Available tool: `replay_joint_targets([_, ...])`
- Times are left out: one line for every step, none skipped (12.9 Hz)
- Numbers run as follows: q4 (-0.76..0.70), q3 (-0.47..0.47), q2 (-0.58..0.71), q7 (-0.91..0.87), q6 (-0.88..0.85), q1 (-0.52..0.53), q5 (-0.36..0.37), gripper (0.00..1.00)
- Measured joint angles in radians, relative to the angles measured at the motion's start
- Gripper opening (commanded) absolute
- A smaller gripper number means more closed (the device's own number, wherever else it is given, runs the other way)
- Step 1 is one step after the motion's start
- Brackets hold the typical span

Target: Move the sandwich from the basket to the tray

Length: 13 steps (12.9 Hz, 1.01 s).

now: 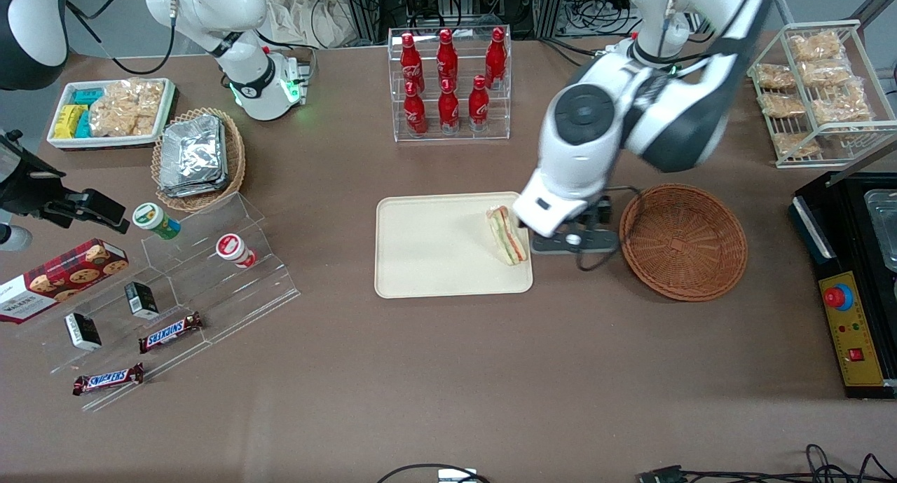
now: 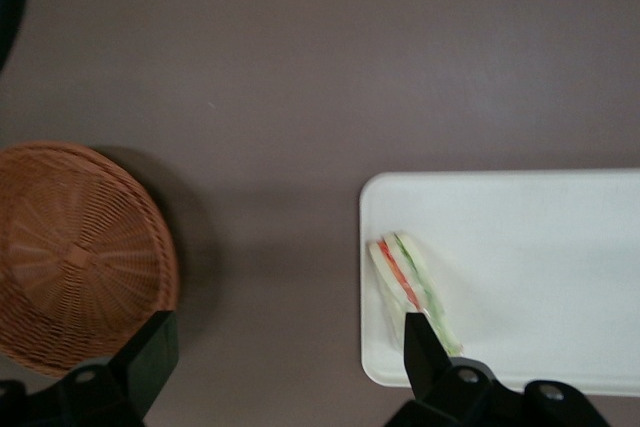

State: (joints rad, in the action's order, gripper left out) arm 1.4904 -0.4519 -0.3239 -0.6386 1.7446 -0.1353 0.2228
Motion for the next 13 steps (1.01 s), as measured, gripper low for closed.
replay_joint_targets([-0.039,0.002,0.012,0.034,-0.021,0.052,-0.016,1.00])
replay_joint_targets([-0.067,0.003,0.026,0.072,-0.042,0.106,-0.032,1.00])
replay_joint_targets([-0.089,0.005,0.043,0.111,-0.067,0.163,-0.044,1.00])
replay_joint_targets([-0.102,0.006,0.060,0.134,-0.083,0.215,-0.050,1.00])
replay_joint_targets([-0.109,0.007,0.079,0.147,-0.093,0.262,-0.052,1.00])
replay_joint_targets([-0.110,0.007,0.094,0.157,-0.096,0.297,-0.053,1.00])
replay_joint_targets([-0.110,0.007,0.108,0.176,-0.097,0.319,-0.053,1.00])
replay_joint_targets([-0.110,0.006,0.117,0.208,-0.099,0.329,-0.053,1.00])
replay_joint_targets([-0.110,0.006,0.123,0.238,-0.103,0.338,-0.054,1.00])
replay_joint_targets([-0.110,0.006,0.126,0.259,-0.112,0.349,-0.055,1.00])
replay_joint_targets([-0.110,0.006,0.128,0.275,-0.122,0.358,-0.057,1.00])
replay_joint_targets([-0.110,0.006,0.128,0.282,-0.129,0.364,-0.057,1.00])
replay_joint_targets([-0.110,0.006,0.128,0.284,-0.132,0.365,-0.057,1.00])
